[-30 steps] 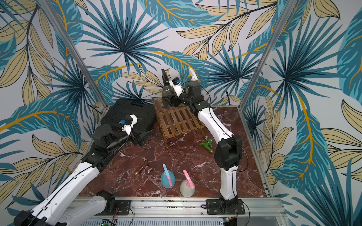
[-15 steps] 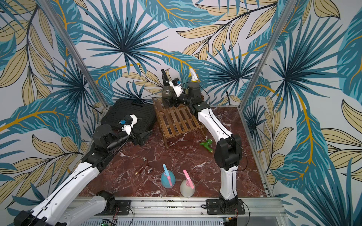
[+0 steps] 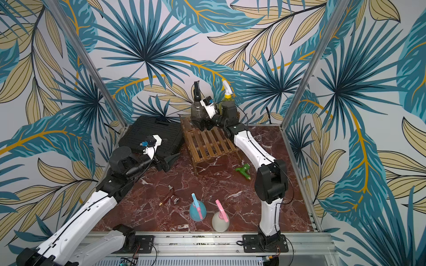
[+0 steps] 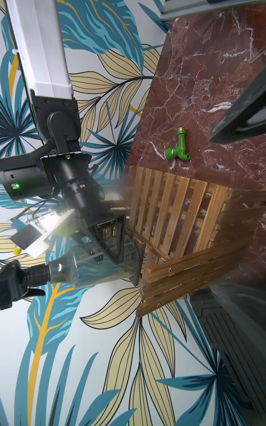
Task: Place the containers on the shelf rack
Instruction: 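Place the container on the shelf, then pick up a container from the center of the board.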
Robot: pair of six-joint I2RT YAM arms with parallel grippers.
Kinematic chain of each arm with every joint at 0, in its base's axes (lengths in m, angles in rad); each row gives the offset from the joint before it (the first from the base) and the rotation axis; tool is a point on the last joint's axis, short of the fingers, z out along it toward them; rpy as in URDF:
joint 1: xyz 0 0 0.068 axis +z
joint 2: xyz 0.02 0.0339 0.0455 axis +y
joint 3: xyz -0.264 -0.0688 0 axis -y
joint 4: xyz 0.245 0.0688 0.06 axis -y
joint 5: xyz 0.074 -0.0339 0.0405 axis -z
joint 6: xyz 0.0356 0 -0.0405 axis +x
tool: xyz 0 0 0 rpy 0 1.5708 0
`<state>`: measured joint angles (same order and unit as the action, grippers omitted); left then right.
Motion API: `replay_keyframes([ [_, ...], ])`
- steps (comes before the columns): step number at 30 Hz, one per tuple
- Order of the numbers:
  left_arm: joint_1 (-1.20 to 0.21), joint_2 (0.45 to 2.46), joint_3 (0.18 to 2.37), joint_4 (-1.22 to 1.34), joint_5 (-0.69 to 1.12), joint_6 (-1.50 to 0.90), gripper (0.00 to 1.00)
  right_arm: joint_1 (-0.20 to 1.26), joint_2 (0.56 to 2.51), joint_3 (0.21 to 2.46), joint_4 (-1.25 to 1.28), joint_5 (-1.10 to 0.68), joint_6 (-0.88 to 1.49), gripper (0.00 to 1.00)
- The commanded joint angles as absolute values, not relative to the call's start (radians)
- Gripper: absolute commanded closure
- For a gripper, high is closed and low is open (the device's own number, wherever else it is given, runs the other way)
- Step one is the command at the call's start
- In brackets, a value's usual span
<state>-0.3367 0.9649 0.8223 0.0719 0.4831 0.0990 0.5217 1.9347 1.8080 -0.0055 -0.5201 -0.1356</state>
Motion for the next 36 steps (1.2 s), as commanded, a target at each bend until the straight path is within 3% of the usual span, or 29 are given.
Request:
replay_keyframes([
  [1,-0.331,0.959,0.818,0.080,0.493,0.100,0.00,0.521,1.865,1.769,0.034,-0.503,-0.153,0.01],
  [15,-0.340,0.941,0.816,0.049,0.540,0.125,0.00,0.522,1.550,1.451,0.044,-0.472,-0.102,0.01],
  [25,-0.455,0.858,0.820,-0.175,0.507,0.237,0.00,0.542,1.278,1.238,-0.348,-0.365,0.061,0.01],
  [36,-0.501,0.826,0.758,-0.172,0.559,0.247,0.00,0.818,1.091,1.095,-0.677,-0.119,0.344,0.07],
])
